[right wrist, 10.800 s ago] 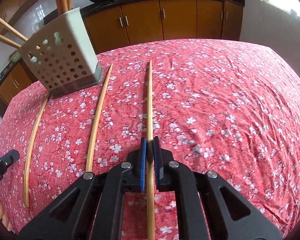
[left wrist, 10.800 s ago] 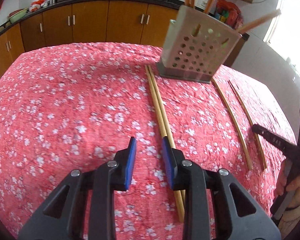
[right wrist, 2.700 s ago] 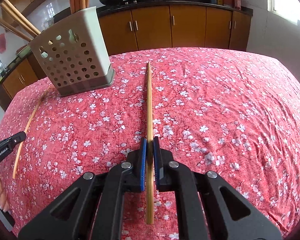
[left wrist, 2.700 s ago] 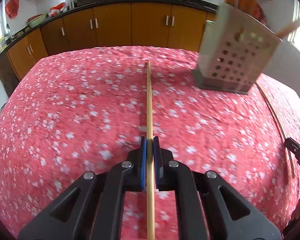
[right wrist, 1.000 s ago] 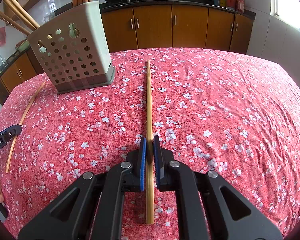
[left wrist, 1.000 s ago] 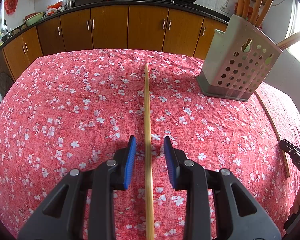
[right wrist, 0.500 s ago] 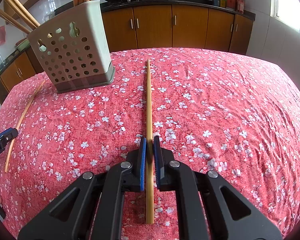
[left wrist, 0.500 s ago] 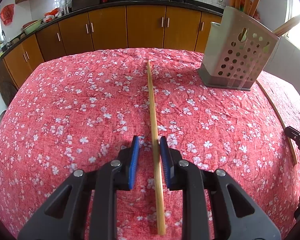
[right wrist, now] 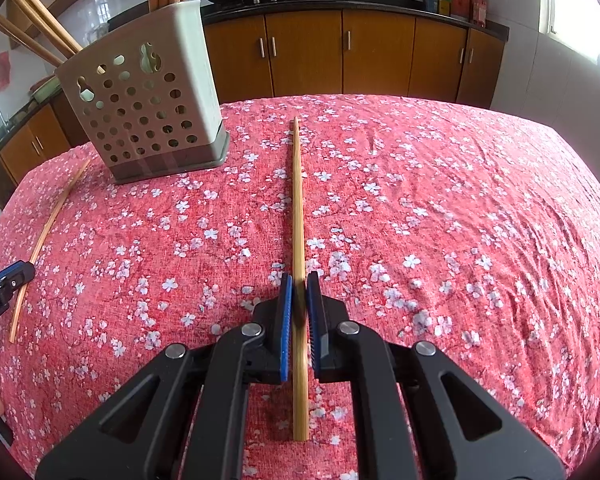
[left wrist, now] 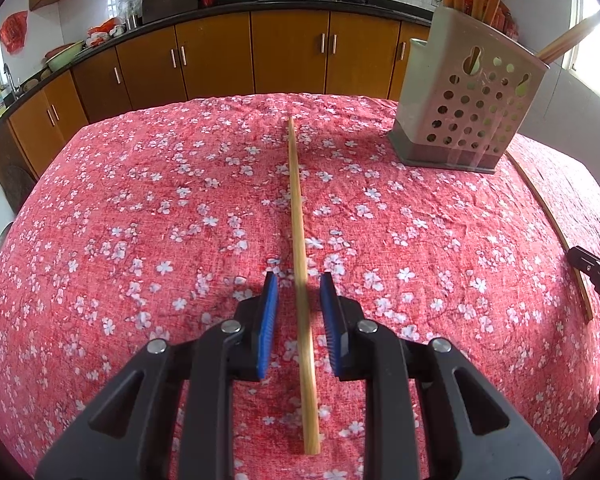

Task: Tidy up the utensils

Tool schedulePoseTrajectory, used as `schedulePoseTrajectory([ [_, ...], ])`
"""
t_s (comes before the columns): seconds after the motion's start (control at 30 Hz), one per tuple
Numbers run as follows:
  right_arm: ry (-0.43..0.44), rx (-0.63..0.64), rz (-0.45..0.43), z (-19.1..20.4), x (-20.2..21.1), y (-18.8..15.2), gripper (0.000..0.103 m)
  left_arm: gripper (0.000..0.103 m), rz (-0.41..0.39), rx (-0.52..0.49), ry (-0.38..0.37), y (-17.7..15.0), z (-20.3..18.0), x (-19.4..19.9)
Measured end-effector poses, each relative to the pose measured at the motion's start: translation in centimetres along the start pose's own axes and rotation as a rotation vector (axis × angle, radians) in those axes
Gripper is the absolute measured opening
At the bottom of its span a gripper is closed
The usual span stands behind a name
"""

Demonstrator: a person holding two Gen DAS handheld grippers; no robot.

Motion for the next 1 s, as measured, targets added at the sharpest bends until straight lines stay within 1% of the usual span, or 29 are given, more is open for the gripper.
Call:
schedulePoseTrajectory([
  [0.07, 0.0, 0.0, 0.0, 0.0, 0.0, 0.0, 0.009, 0.023, 0.0, -0.001, -0.001, -0.1, 0.0, 0.2],
  [0.27, 0.003, -0.004, 0.0, 0.0, 0.0, 0.0, 0.009, 0.017, 0.004, 0.021, -0.001, -0.1, 0.5, 0.5],
  [0.43, 0.002, -0.009, 0.0, 0.1, 0.4, -0.1, 0.009, 0.016, 0.006, -0.006, 0.003, -0.9, 0.5, 0.9],
  [0.47, 0.003, -0.011, 0.0, 0.1, 0.5, -0.2, 0.008, 0.014, 0.005, -0.008, 0.005, -1.0, 0.5, 1.0],
  [0.5, 0.004, -0.012, 0.0, 0.1, 0.5, -0.2, 0.008, 0.009, 0.005, -0.009, 0.006, -1.1, 0.5, 1.1],
  [0.53, 0.006, -0.011, -0.001, 0.1, 0.6, -0.3, 0.008, 0.008, 0.005, -0.009, 0.005, -1.2, 0.5, 1.2],
  [0.7, 0.007, -0.024, -0.001, -0.2, 1.4, -0.9, 0.008, 0.008, 0.012, -0.025, 0.007, -1.5, 0.7, 1.8],
  [0.83, 0.0, -0.048, -0.059, -1.4, 3.7, -0.8, 0.008, 0.008, -0.021, -0.009, -0.012, -1.1, 1.3, 3.9],
  [1.0, -0.016, -0.077, -0.13, -3.2, 6.3, 0.5, 0.008, 0.008, -0.089, -0.007, -0.044, 0.6, 1.0, 7.0],
])
Point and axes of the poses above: each gripper's, at about its wrist camera, not at the fingertips, and x roughly against the way its jaws point, z to its left, y to its top, the point moved 9 cm from there along -x, roughly the way its jaws point, and after that the axes turned 15 degrees about x, right-handed, at the moved point
